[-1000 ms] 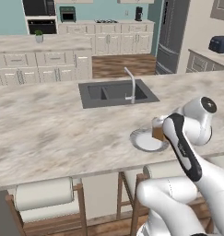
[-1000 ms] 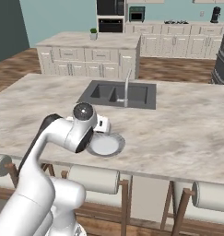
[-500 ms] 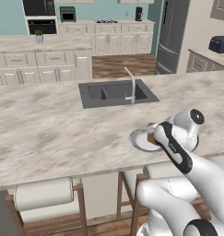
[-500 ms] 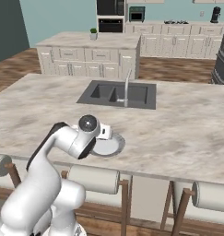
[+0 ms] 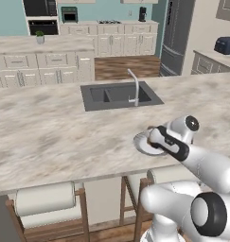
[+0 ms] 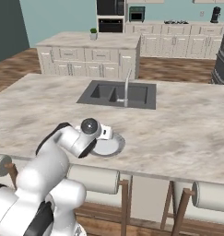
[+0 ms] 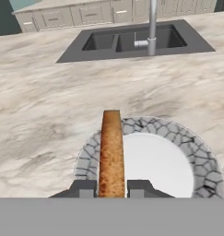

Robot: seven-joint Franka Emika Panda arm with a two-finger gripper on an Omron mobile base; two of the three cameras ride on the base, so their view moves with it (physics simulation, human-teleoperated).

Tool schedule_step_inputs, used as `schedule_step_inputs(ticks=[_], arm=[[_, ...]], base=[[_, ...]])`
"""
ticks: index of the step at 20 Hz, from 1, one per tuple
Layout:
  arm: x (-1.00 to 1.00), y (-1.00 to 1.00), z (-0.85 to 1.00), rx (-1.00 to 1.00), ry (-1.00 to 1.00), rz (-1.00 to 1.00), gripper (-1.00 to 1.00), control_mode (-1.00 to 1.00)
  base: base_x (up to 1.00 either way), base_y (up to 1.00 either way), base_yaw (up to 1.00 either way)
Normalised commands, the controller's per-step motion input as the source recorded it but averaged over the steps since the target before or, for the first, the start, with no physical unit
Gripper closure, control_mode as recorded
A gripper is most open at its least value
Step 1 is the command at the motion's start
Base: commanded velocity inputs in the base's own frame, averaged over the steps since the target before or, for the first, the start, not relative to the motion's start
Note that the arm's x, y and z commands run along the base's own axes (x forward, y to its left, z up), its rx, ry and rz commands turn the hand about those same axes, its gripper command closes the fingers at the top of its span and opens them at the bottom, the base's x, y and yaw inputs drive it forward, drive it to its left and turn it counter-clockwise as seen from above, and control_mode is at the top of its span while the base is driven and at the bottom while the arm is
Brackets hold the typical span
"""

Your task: Start the toaster. Once the lever pops up, take the bread to the plate on the dining counter.

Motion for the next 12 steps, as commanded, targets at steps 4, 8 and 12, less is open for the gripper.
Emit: schedule_step_inputs(ticks=[4,8,12], arm=[[0.24,0.00,0.00,0.00,0.00,0.00,1.00,-1.00],[0.10,0.00,0.00,0.00,0.00,0.00,1.00,-1.00],[0.02,0.00,-0.04,0.00,0.00,0.00,1.00,-1.00]], base=[[0.00,0.00,0.00],[0.00,0.00,0.00],[0.00,0.00,0.00]])
